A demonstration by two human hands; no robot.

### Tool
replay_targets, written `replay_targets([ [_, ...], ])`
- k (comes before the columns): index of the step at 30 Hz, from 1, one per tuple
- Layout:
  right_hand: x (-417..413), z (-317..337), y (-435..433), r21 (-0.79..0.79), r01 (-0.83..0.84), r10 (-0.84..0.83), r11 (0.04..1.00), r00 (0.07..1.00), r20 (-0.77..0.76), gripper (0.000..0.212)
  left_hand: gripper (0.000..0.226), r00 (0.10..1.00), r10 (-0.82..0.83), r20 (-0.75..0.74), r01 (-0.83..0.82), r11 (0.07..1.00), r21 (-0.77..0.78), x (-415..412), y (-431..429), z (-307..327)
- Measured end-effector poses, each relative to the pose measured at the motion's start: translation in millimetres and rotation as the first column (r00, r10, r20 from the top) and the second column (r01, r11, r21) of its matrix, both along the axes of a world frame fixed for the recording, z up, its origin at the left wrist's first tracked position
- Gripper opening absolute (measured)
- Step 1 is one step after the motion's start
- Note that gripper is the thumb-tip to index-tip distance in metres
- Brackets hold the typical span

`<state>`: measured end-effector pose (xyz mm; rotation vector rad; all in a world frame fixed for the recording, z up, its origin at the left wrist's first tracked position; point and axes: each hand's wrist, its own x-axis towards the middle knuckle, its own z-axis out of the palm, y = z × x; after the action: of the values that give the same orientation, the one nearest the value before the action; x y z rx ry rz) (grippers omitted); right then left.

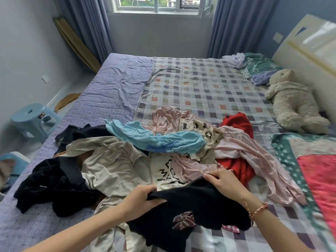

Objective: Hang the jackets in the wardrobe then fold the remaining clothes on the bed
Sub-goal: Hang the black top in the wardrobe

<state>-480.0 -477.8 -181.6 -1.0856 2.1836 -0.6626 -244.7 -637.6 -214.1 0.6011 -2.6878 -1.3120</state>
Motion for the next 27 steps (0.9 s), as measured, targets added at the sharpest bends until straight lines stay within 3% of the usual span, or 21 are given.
replay_targets([
  [3,0,-28,9,0.236,0.140,-0.046,0.962,0.931,-0.363,0.026,0.013,0.990,-0.013,0.139,0.013,1.000,0.002,12,18,-9],
  [4,4,-32,12,0.263,0.132,-0.016,0.956,0.916,-0.400,0.021,0.009,0.985,-0.015,0.170,0.012,1.000,0.016,17,26,-12],
  [5,7,-31,16,0.246,0.076,0.013,0.966,0.940,-0.341,0.020,0.007,0.982,-0.016,0.186,0.011,1.000,0.029,18,34,-14],
  [7,30,-29,15,0.163,-0.112,0.111,0.980,0.994,0.020,0.042,0.014,0.976,0.059,0.211,-0.070,0.997,0.045,19,48,-15],
  [8,47,-27,14,0.155,-0.189,0.159,0.970,0.969,0.187,0.054,0.020,0.972,0.102,0.211,-0.116,0.992,0.056,12,54,-14],
  [9,69,-29,10,0.138,-0.259,0.217,0.956,0.941,0.258,0.060,0.022,0.965,0.150,0.215,-0.169,0.983,0.071,11,58,-14],
  [11,104,-43,4,0.079,-0.265,0.245,0.961,0.948,0.203,0.050,0.024,0.961,0.181,0.207,-0.198,0.978,0.062,2,65,-10],
  [13,120,-53,-4,0.008,-0.146,0.142,0.989,0.976,0.163,0.031,0.023,0.960,0.184,0.210,-0.193,0.981,0.024,1,65,-4],
  [15,118,-54,-13,0.048,-0.089,0.086,0.995,0.995,0.056,0.023,0.017,0.953,0.235,0.190,-0.234,0.972,-0.027,7,58,3],
  [17,107,-54,-15,0.081,-0.055,0.061,0.995,0.995,-0.073,0.025,0.014,0.950,0.273,0.153,-0.262,0.961,-0.093,9,48,13],
  [21,93,-54,-29,0.127,-0.029,0.042,0.991,0.995,-0.094,0.032,0.015,0.919,0.386,0.085,-0.364,0.910,-0.200,23,18,33],
  [24,77,-48,-36,0.013,0.068,-0.068,0.998,0.998,-0.017,0.045,0.014,0.891,0.453,0.015,-0.432,0.859,-0.276,29,0,41],
  [27,54,-37,-39,-0.093,0.103,-0.105,0.990,0.994,-0.011,0.040,0.007,0.837,0.541,-0.077,-0.527,0.762,-0.375,38,-17,43],
])
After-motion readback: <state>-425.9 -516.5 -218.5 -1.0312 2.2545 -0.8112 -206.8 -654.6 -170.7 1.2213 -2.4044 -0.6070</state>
